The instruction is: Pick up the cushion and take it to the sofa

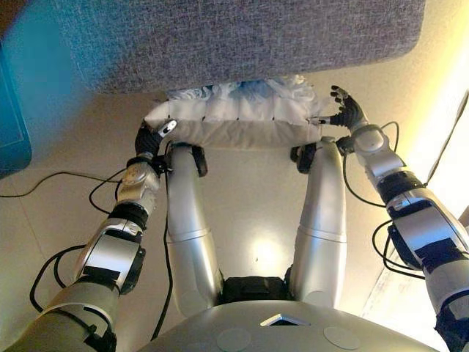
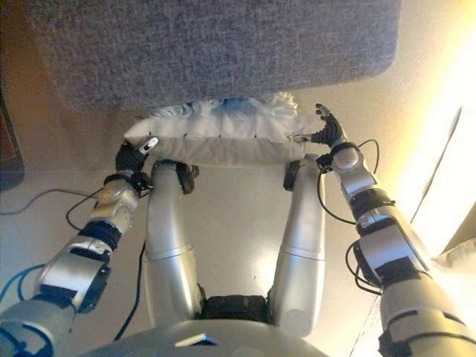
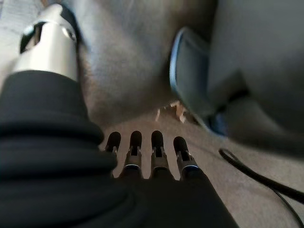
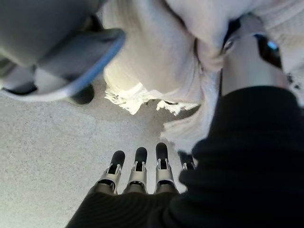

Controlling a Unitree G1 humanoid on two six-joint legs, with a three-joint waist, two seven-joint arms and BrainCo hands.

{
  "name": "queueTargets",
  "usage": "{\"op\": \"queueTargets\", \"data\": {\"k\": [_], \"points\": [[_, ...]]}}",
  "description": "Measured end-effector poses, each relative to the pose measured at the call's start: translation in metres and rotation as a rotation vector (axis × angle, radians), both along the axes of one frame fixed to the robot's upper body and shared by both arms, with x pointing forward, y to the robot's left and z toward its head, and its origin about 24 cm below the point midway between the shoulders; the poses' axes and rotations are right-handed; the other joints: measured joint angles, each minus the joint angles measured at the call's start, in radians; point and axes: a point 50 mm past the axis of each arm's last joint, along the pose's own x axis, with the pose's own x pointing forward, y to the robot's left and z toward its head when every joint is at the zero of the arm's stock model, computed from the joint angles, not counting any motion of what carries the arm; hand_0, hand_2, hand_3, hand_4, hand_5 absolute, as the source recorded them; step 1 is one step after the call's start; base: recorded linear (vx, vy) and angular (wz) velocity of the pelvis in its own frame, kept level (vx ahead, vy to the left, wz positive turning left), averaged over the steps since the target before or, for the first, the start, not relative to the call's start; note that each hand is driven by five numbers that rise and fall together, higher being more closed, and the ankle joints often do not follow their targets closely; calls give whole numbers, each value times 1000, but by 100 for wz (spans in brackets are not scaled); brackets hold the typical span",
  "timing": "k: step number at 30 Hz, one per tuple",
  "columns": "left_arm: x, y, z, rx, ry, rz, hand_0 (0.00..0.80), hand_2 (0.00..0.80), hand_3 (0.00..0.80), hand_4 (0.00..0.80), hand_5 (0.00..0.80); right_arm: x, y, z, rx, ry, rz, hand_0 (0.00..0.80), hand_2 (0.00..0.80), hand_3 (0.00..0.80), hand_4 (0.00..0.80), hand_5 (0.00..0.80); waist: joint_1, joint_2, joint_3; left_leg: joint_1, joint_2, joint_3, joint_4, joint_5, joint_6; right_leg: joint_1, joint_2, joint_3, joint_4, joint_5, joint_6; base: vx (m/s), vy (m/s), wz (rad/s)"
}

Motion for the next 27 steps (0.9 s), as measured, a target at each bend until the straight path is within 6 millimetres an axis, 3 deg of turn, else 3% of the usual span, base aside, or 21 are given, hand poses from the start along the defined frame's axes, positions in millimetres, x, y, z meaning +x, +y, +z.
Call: {"op": "queueTargets", "data": {"k": [6, 10, 14, 27], "points": [[4, -11, 6, 16, -27, -51, 0, 0, 0, 0, 0, 5, 4, 5, -61, 54, 41, 0, 0, 0, 0, 0, 1, 0, 0, -7, -9, -2, 1, 0, 0, -6, -6, 0, 6, -4, 3, 15, -3, 3], [5, -15, 8, 15, -38, -57, 0, 0, 0, 0, 0, 3, 3, 4, 35, 25, -1, 0, 0, 0, 0, 0, 0, 0, 0, -8, -10, -2, 2, 0, 0, -6, -7, 1, 6, -4, 3, 0, 0, 0], [3, -16, 9, 12, -45, -52, 0, 0, 0, 0, 0, -8, 0, -3, 152, -22, -43, 0, 0, 0, 0, 0, -2, 0, 0, -9, -9, -2, 4, 0, 0, -6, -6, 1, 4, -4, 3, 0, 0, 0], [2, -3, 16, 41, -65, -45, 0, 0, 0, 0, 0, -41, -33, -30, 185, -12, -128, 0, 0, 0, 0, 0, -10, -47, 3, -12, 5, -6, 36, -18, 10, 7, 12, 3, 1, -4, 4, 8, -21, -4]]}}
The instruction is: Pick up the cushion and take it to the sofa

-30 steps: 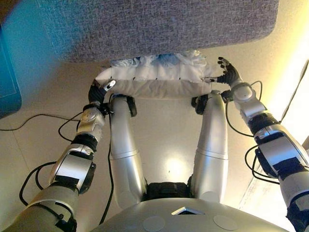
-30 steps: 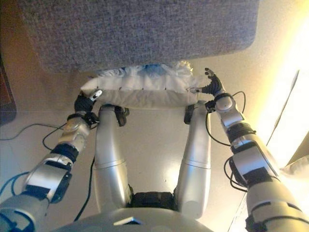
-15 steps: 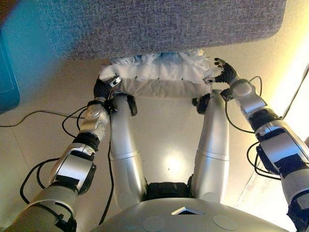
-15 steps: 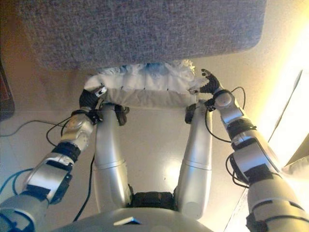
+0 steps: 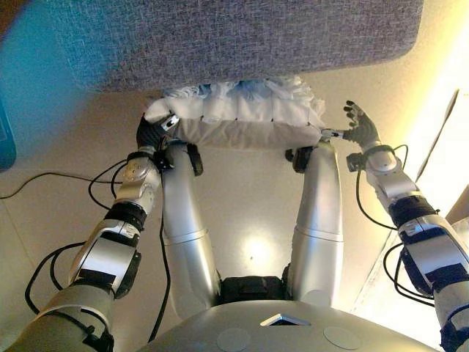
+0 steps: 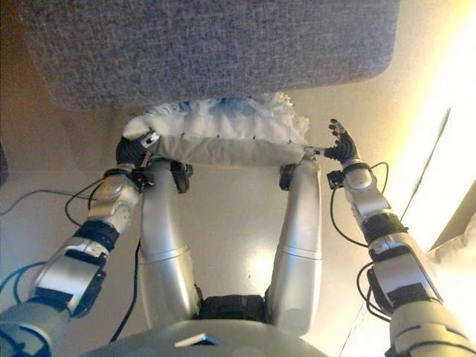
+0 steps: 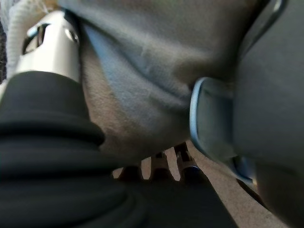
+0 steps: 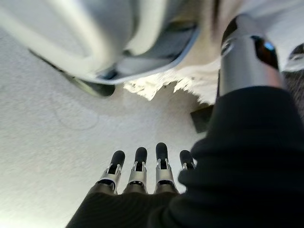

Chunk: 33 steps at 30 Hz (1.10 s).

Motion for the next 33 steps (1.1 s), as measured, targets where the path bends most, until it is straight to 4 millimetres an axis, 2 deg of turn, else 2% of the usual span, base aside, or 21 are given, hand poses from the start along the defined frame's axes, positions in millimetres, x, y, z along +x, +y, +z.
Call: {"op": "queueTargets", "data": {"k": [3, 9, 15, 23, 29, 33], "points": [[0, 2, 1, 3, -3, 0, 0, 0, 0, 0, 0, -6, 0, -9, 7, 37, 21, 0, 0, 0, 0, 0, 0, -10, 0, 0, 0, 0, 1, -2, 1, 4, 0, 0, -4, 0, 0, 0, 0, 0], [0, 2, 1, 5, -5, -4, 0, 0, 0, 0, 0, -4, 10, -9, 27, 32, 101, 0, 0, 0, 0, 0, -1, -11, 0, 0, 0, 0, -1, -3, 3, 7, 1, 0, -13, 2, 4, 0, 0, 0], [0, 2, 2, 5, -15, -2, 0, 0, 0, 0, 0, 6, 31, -2, -20, 24, 206, 0, 0, 0, 0, 0, 0, -11, 0, 0, -1, 2, -12, -2, 3, 4, 0, -1, -18, 2, 4, -18, 22, 1], [0, 1, 1, 3, -13, -1, 0, 0, 0, 0, 0, 17, 45, 11, -116, -8, 265, 0, 0, 0, 0, 0, 1, -11, 0, 4, -2, 7, -24, -2, 4, 4, -1, 1, -25, 4, 7, -10, 20, 0], [1, -2, 1, -4, -15, -5, 0, 0, 0, 0, 0, 28, 69, 21, -176, -41, 321, 0, 0, 0, 0, 0, 7, -11, 0, 6, -3, 8, -38, 3, 11, -2, -2, 1, -25, 4, 6, -7, 1, 1], [3, -3, 2, -13, -19, -4, 0, 0, 0, 0, 0, 35, 76, 27, -291, -48, 321, 0, 0, 0, 0, 0, 8, -10, 0, 5, -3, 14, -52, 5, 10, -8, -4, 3, -29, 3, 5, 0, 0, 0]]}}
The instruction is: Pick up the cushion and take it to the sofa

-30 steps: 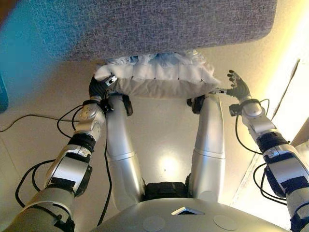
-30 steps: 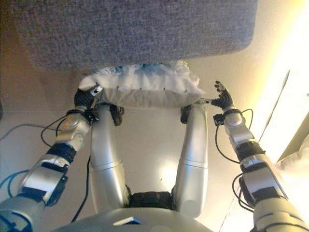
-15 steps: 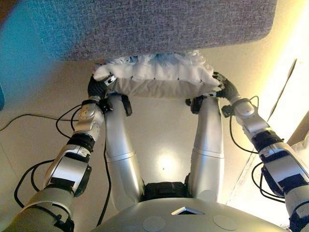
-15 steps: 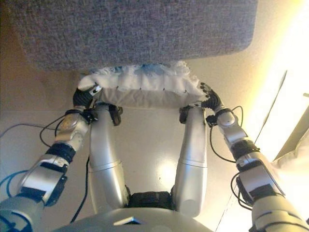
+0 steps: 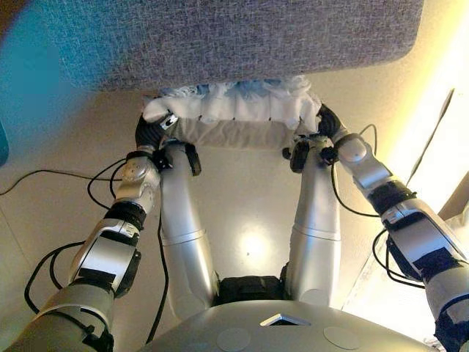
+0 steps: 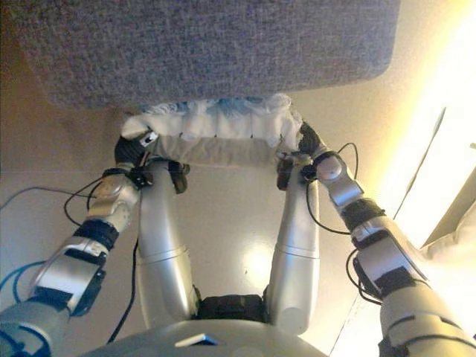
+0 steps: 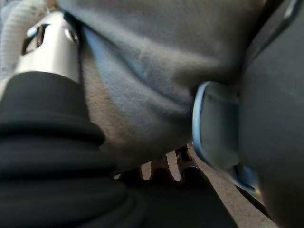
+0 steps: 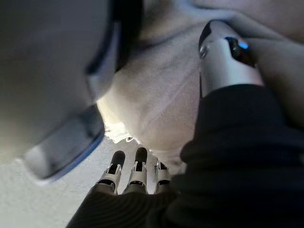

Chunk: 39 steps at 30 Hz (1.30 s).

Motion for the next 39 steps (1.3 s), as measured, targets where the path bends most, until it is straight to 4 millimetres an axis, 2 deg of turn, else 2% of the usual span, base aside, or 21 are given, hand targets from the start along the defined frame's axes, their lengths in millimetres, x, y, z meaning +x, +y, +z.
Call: {"op": "queueTargets", "data": {"k": [3, 4, 5, 6, 7, 15, 20, 30, 35, 39], "points": [[2, -3, 3, 4, -16, -11, 0, 0, 0, 0, 0, 4, 3, 3, -125, -13, -11, 0, 0, 0, 0, 0, 0, 3, 0, 1, 0, 2, -7, 1, 0, -2, -1, 0, -1, -1, -2, 0, 0, 0], [3, -4, 3, 2, -20, -20, 53, 53, 53, 53, 53, 6, 3, 5, -154, -17, -19, 0, 0, 0, 0, 0, 2, 4, 0, 1, 0, 2, -9, 1, 0, -2, -2, -1, -1, -1, -2, 0, 0, 0], [4, -6, 4, -1, -24, -27, 398, 398, 398, 398, 398, 9, 3, 7, -161, -18, -35, 706, 706, 706, 706, 706, 3, 5, 0, 1, 0, 2, -11, 1, 0, -2, -2, -1, -1, -1, -3, 0, 0, 0], [5, -8, 5, -1, -28, -32, 605, 605, 605, 605, 605, 9, 4, 7, -163, -11, -43, 800, 800, 800, 800, 800, 3, 5, 0, 2, -1, 3, -11, 1, 0, -2, -2, -1, -2, -2, -3, 0, 0, 0], [5, -9, 6, 3, -28, -40, 800, 800, 800, 800, 800, 11, 5, 8, -164, -5, -52, 800, 800, 800, 800, 800, 3, 6, 0, 2, -1, 3, -12, 1, 0, -2, -2, -1, -2, -2, -3, 0, 0, 0], [9, -12, 8, -7, -24, -50, 800, 800, 800, 800, 800, 16, 12, 15, -123, 0, -70, 800, 800, 800, 800, 800, 6, 9, 1, 1, -1, 5, -17, 2, -2, -6, -3, 0, -4, -2, -3, 0, 0, 0], [10, -16, 8, -16, -23, -58, 800, 800, 800, 800, 800, 15, 12, 12, -95, 15, -74, 800, 800, 800, 800, 800, 10, 23, 3, 2, -1, 5, -17, 2, -2, -6, -4, 0, -3, -2, -4, 0, 0, 0], [10, -19, 5, -24, -14, -59, 800, 800, 800, 800, 800, 12, 9, 4, -51, 31, -103, 800, 800, 800, 800, 800, 16, 23, 3, 26, 1, 7, -26, 7, -10, 13, -3, 2, -7, -2, -3, -4, -10, 0], [8, -25, -1, -41, -4, -65, 800, 800, 800, 800, 800, 6, 7, -7, 33, 27, -152, 800, 800, 800, 800, 800, 21, 23, 3, 112, 4, 22, -156, 60, -16, 93, 4, -10, -128, 46, -4, -20, -45, -3], [1, -30, -11, -61, 13, -57, 800, 800, 800, 800, 800, -4, 4, -25, 136, 62, -185, 800, 800, 800, 800, 800, 20, 22, 2, 283, 8, 56, -387, 152, -11, 252, 4, -33, -344, 129, -6, -1, -4, -3]]}}
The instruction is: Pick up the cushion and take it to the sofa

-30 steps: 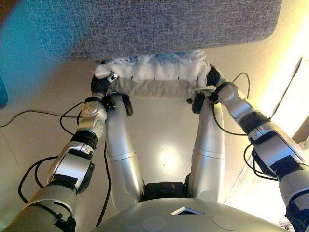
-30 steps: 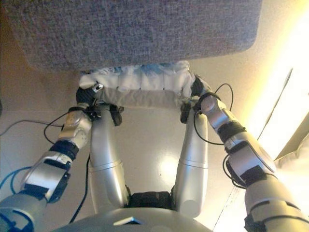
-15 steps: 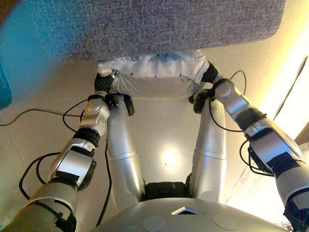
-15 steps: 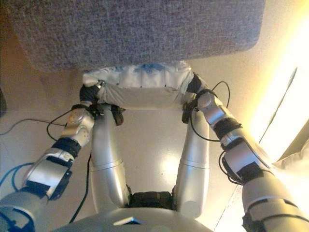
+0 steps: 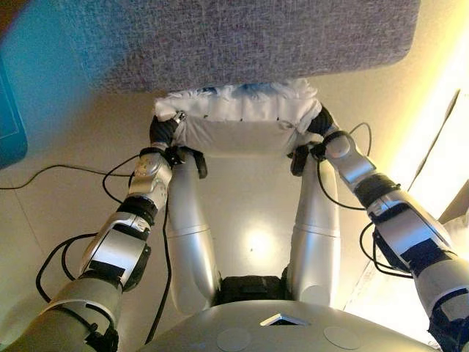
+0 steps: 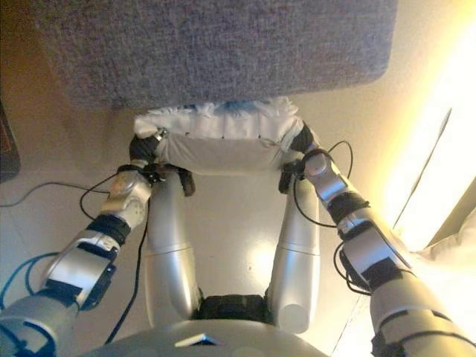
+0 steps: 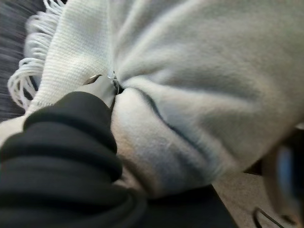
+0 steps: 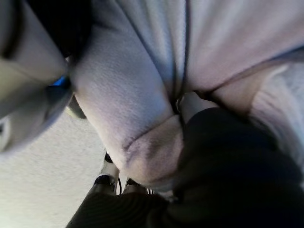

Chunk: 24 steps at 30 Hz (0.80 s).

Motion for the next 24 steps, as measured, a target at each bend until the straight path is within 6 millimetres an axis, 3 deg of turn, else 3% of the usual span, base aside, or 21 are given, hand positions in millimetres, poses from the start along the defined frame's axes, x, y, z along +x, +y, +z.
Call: {"op": "queueTargets", "data": {"k": [5, 12, 24], "points": [[-21, -1, -25, -14, 52, 19, 800, 800, 800, 800, 800, -21, 1, -28, 146, 48, -22, 800, 800, 800, 800, 800, -24, -2, -1, 233, -1, 41, -213, 72, 7, 228, -4, -23, -207, 72, 17, 17, 5, -3], [-46, -4, -51, -7, 125, 16, 800, 800, 800, 800, 800, -56, -5, -58, 307, 101, -98, 800, 800, 800, 800, 800, -24, -3, -1, 486, -12, 57, -350, 94, 17, 485, -22, -56, -337, 90, 29, 115, -9, 4], [-54, -8, -46, -6, 146, -31, 800, 800, 800, 800, 800, -72, -12, -50, 397, 54, -100, 800, 800, 800, 800, 800, -22, -2, -13, 739, -21, 74, -517, 133, 36, 764, -22, -82, -553, 159, 41, 135, -60, 0]]}}
